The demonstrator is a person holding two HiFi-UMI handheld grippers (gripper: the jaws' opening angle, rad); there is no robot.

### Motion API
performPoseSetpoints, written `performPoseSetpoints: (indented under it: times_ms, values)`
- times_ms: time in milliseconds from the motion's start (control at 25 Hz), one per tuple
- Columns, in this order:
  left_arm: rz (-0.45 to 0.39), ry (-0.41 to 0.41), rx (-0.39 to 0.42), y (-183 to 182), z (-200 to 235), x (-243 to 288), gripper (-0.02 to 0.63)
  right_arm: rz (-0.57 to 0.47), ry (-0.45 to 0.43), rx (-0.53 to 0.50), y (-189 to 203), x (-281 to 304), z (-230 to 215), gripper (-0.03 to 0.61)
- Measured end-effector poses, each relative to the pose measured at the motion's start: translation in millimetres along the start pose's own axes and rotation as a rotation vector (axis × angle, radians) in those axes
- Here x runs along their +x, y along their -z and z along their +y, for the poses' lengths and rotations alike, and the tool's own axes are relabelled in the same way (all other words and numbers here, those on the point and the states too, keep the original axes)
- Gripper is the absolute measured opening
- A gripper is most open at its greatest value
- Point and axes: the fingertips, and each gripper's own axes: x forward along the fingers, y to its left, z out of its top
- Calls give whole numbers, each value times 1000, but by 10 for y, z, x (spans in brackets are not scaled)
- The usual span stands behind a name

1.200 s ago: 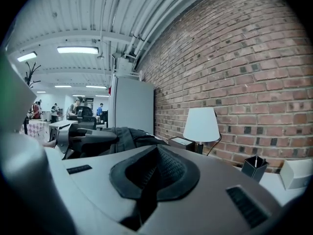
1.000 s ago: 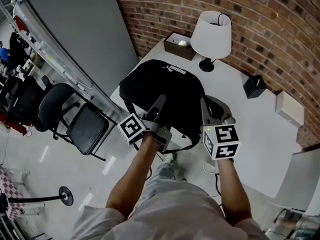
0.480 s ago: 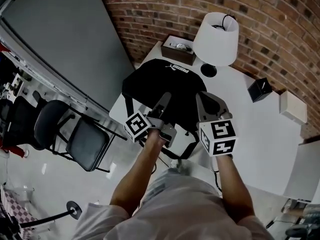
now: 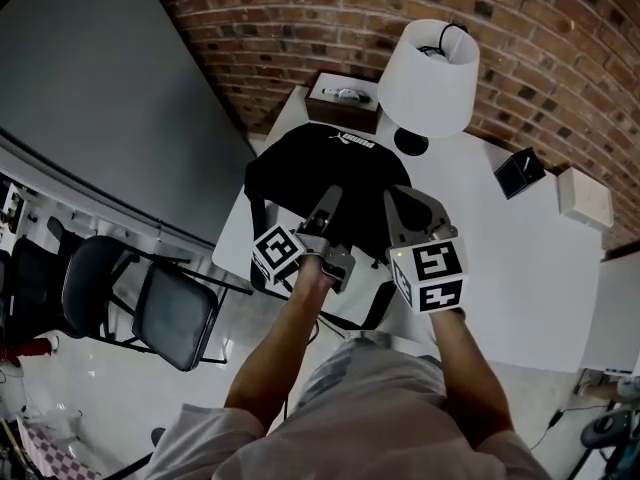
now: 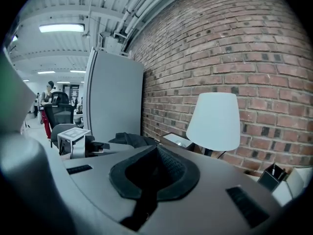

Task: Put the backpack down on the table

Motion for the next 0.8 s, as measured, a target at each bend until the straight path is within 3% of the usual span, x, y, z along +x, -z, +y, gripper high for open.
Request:
performPoseSetpoints:
  times_ms: [280, 800]
  values:
    - [24, -55, -29, -60, 407, 90, 109, 45, 23, 6, 181, 175, -7, 2]
    - [65, -116, 13, -53, 738, 114, 115, 89, 1, 29, 384, 423, -12, 2]
